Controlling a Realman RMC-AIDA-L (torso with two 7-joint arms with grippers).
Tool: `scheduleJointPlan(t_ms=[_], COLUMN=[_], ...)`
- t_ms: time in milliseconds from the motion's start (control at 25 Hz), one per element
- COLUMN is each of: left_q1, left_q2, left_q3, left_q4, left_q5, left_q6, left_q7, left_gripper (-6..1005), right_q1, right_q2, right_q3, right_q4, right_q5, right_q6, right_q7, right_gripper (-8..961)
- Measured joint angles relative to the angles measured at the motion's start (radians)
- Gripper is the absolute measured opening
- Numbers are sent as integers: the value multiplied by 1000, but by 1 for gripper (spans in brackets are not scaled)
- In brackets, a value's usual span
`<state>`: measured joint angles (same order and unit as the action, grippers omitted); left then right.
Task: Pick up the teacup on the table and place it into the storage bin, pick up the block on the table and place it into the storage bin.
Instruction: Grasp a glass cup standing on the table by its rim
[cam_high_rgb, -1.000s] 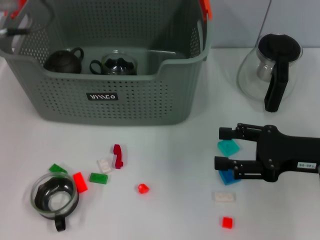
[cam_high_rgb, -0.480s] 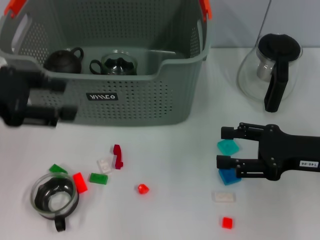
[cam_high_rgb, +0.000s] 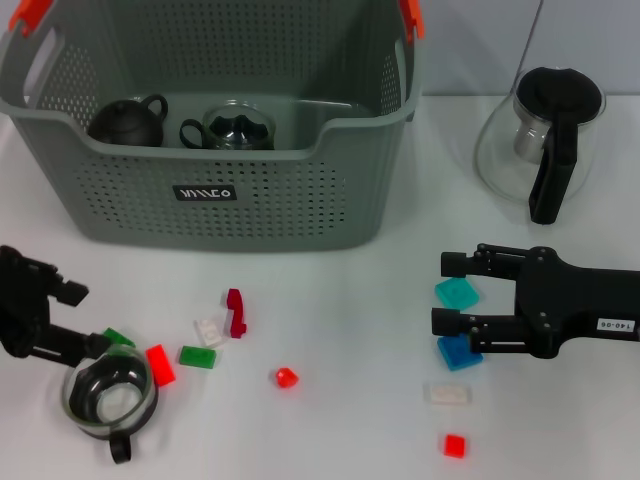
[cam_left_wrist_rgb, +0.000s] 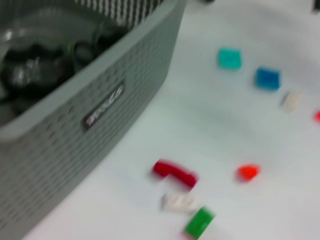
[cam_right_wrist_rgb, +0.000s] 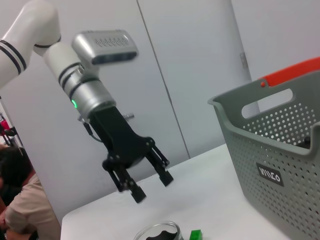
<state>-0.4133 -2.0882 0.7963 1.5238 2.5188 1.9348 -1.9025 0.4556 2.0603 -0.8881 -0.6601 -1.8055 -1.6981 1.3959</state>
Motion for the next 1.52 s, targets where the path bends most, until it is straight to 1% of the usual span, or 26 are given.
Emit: scheduleJointPlan(t_ms=[40, 80, 240, 400, 480, 760, 880, 1080, 1280, 1520], left_q1=[0, -11, -33, -55, -62, -69, -70, -74, -98, -100], left_q2=[0, -21, -50, -72, -75, -76, -75, -70, -47, -41], left_q3=[0, 11, 15, 30, 45, 98, 111, 117, 117, 120], left_q4=[0, -8, -39, -86, -115, -180, -203, -240, -298, -302], left_q5=[0, 85, 187, 271, 297, 328, 333, 335, 336, 337], left_q6=[0, -44, -99, -154, -186, -241, -252, -265, -280, -284], left_q7=[0, -3, -6, -15, -26, -51, -56, -61, -97, -106], left_gripper=[717, 717, 718, 718, 718, 717, 701, 633, 529, 404], right_q1=[0, 0, -2, -4, -5, 0, 1, 2, 2, 2], right_q2=[0, 0, 0, 0, 0, 2, 2, 3, 2, 2], right_q3=[0, 0, 0, 0, 0, 6, 7, 8, 8, 8], right_q4=[0, 0, 0, 1, 1, 1, 2, 2, 2, 2], right_q5=[0, 0, 0, 0, -1, -27, -28, -28, -28, -28], right_q6=[0, 0, 0, 0, 0, 1, 2, 3, 3, 3], right_q7=[0, 0, 0, 0, -2, -1, -1, 0, 0, 0], right_gripper=[835, 836, 836, 836, 836, 835, 835, 835, 836, 836])
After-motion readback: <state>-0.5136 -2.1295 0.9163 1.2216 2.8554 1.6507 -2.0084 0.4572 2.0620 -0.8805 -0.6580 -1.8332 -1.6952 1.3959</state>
